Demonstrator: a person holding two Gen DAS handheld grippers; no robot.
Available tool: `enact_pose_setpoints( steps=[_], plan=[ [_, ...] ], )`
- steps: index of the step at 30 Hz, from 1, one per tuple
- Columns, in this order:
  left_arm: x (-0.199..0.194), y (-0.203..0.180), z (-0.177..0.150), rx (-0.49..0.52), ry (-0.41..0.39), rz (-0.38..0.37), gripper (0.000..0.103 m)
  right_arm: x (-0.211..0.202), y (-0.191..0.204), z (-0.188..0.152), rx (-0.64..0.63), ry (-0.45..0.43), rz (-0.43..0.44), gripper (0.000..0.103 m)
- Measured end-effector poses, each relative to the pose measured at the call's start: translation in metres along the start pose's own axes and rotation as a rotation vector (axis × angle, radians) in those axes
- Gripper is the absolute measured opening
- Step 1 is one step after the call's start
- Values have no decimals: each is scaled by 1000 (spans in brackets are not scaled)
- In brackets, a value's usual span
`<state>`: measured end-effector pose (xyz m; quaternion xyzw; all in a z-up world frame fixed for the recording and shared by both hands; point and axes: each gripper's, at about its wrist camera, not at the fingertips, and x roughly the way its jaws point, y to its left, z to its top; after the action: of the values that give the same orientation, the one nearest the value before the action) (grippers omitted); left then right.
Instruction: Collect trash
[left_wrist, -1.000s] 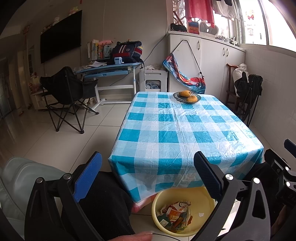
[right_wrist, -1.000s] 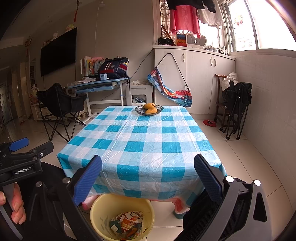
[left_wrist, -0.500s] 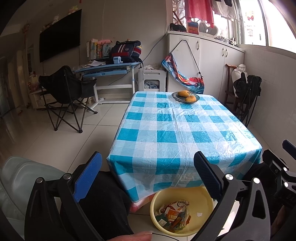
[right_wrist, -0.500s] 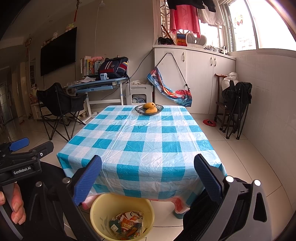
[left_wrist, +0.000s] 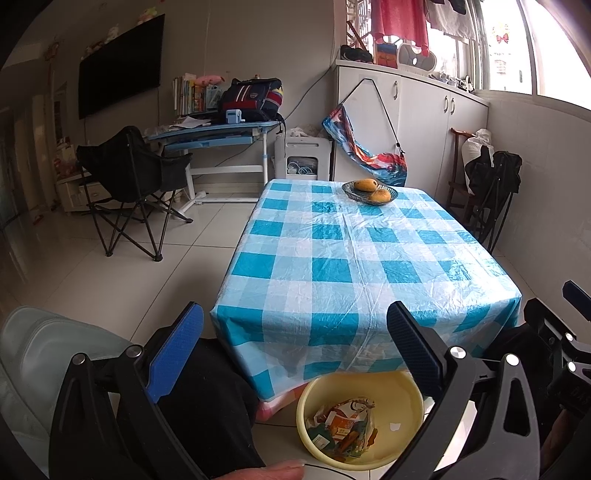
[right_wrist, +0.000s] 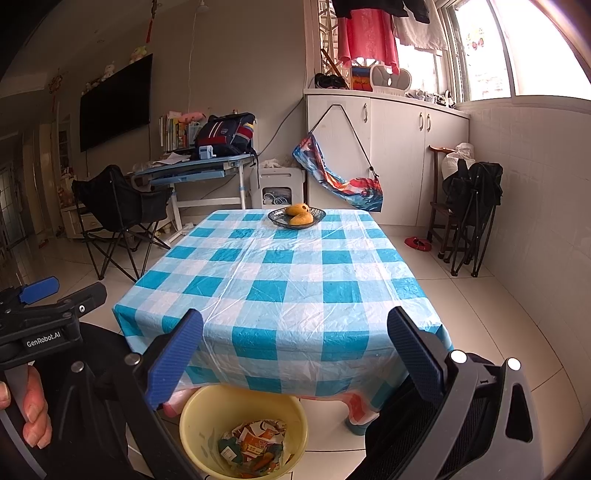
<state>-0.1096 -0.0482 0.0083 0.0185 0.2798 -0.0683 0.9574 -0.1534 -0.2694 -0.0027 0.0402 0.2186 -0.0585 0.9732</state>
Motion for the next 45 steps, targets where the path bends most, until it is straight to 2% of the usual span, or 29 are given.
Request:
enact_pose_setpoints(
  steps=[14,18,20,28,38,45],
  plan=[
    [2,1,-1,-3,7,-7,96,2,0,-1,4,5,-4,96],
    [9,5,-3,-29,46,-46,96,2,0,-1,4,5,-3,96],
    [12,5,-4,-31,58,-38,96,2,0,-1,4,4,-3,96],
    [10,6,-1,-23,41,-24,96,3,3,-3,-23,9,-3,96],
    [6,2,-5,-23,10,-73,96,3,2,-3,-18,12,-4,96],
    [7,-1,-6,22,0,-11,96,3,2,-3,-19,13,-4,96]
  ],
)
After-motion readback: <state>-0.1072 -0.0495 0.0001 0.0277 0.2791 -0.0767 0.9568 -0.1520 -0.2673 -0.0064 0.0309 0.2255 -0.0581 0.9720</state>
